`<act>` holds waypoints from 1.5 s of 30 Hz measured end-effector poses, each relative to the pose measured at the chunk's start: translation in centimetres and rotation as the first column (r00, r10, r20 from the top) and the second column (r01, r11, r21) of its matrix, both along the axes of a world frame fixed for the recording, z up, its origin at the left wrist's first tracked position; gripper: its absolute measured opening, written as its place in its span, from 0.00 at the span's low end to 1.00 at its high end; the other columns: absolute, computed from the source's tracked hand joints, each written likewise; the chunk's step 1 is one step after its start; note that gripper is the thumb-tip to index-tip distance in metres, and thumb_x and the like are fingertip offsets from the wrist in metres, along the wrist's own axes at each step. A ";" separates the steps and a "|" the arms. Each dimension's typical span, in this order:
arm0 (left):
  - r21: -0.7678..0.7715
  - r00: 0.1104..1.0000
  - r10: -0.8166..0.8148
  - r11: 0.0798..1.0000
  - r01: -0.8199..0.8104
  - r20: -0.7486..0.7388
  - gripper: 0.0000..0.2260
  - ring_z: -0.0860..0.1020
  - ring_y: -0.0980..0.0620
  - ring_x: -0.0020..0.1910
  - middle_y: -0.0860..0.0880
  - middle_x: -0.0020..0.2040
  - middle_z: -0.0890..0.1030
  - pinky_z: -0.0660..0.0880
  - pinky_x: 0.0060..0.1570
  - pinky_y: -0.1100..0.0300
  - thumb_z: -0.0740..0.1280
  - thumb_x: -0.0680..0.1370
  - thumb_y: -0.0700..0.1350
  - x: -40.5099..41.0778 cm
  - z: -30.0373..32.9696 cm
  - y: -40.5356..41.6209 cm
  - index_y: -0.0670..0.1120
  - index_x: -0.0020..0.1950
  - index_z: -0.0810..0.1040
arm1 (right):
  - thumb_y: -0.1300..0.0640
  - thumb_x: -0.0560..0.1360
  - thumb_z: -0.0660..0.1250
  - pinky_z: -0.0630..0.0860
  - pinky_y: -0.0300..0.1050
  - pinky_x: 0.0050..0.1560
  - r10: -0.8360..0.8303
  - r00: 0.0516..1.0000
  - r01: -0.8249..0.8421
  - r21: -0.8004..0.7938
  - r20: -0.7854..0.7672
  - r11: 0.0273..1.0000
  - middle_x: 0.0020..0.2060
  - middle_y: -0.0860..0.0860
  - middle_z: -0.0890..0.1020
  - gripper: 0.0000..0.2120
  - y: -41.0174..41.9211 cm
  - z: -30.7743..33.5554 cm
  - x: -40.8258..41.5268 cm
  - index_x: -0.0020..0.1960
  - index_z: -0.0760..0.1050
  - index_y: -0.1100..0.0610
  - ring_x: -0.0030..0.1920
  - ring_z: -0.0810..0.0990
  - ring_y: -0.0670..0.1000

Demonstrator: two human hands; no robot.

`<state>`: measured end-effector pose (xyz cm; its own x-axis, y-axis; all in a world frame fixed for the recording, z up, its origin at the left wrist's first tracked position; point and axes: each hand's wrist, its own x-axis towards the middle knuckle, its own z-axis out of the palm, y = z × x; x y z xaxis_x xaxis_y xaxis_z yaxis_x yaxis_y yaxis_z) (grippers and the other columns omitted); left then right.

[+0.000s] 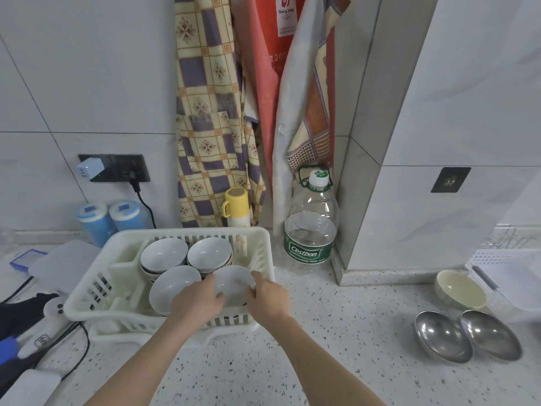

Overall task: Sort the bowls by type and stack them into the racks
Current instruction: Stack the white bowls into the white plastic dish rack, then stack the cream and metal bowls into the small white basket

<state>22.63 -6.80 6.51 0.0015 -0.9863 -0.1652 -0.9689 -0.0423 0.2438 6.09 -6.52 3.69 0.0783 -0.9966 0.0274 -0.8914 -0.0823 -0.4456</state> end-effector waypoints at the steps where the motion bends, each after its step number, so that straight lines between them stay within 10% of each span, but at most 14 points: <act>1: 0.001 1.000 -0.010 1.000 0.010 0.015 0.19 0.78 0.49 0.44 0.51 0.47 0.79 0.75 0.42 0.56 0.57 0.80 0.56 -0.4 0.4 0.2 0.50 0.69 0.68 | 0.54 0.81 0.55 0.74 0.46 0.43 -0.014 0.993 0.015 -0.010 0.121 1.000 0.47 0.50 0.83 0.19 0.6 -0.1 -0.3 0.71 0.66 0.51 0.44 0.81 0.54; 6: -0.006 0.999 -0.032 0.999 0.032 0.008 0.12 0.77 0.53 0.41 0.57 0.41 0.76 0.69 0.36 0.59 0.57 0.79 0.56 -3.3 2.0 1.4 0.54 0.59 0.73 | 0.60 0.79 0.58 0.70 0.30 0.32 -0.137 0.708 0.083 0.112 0.693 0.990 0.42 0.44 0.81 0.18 3.8 -1.0 -3.5 0.67 0.71 0.49 0.32 0.75 0.37; 18: 0.178 0.926 -0.068 0.974 0.142 -0.371 0.05 0.79 0.54 0.34 0.55 0.37 0.83 0.74 0.37 0.58 0.63 0.78 0.52 -20.2 -2.1 5.4 0.54 0.46 0.76 | 0.62 0.78 0.59 0.75 0.40 0.39 -0.397 0.452 0.322 0.269 0.799 0.908 0.42 0.46 0.84 0.16 10.2 -2.9 -22.1 0.58 0.77 0.47 0.32 0.72 0.46; 26: 0.405 0.719 0.219 0.910 0.094 -0.659 0.06 0.70 0.57 0.25 0.53 0.32 0.83 0.64 0.24 0.67 0.65 0.80 0.48 -38.3 -5.0 11.2 0.47 0.50 0.78 | 0.61 0.78 0.62 0.75 0.38 0.42 -0.453 0.372 0.425 0.285 0.810 0.859 0.39 0.45 0.83 0.12 14.8 -2.6 -39.7 0.55 0.80 0.51 0.39 0.80 0.42; 31: 0.514 0.630 0.325 0.847 0.138 -0.705 0.06 0.71 0.56 0.26 0.51 0.37 0.83 0.63 0.25 0.65 0.65 0.80 0.48 -47.5 -5.7 15.1 0.49 0.52 0.79 | 0.63 0.78 0.61 0.74 0.39 0.37 -0.584 0.183 0.568 0.400 0.791 0.719 0.40 0.48 0.83 0.12 19.3 -3.3 -48.6 0.53 0.79 0.51 0.33 0.74 0.45; 45: 0.617 0.728 0.193 0.693 0.374 -0.658 0.09 0.72 0.55 0.34 0.51 0.46 0.84 0.64 0.26 0.66 0.61 0.80 0.52 -59.3 -7.9 20.4 0.52 0.59 0.73 | 0.57 0.78 0.62 0.67 0.42 0.38 -0.565 -0.377 0.815 0.553 0.734 0.175 0.38 0.52 0.82 0.10 28.7 -6.2 -59.1 0.54 0.80 0.58 0.35 0.69 0.49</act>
<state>-36.63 13.63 -1.39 -0.4630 -0.5680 -0.6805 -0.5809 -0.3855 0.7169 -52.99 22.23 -2.51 -0.8536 -0.1966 -0.4824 0.4650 0.1300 -0.8757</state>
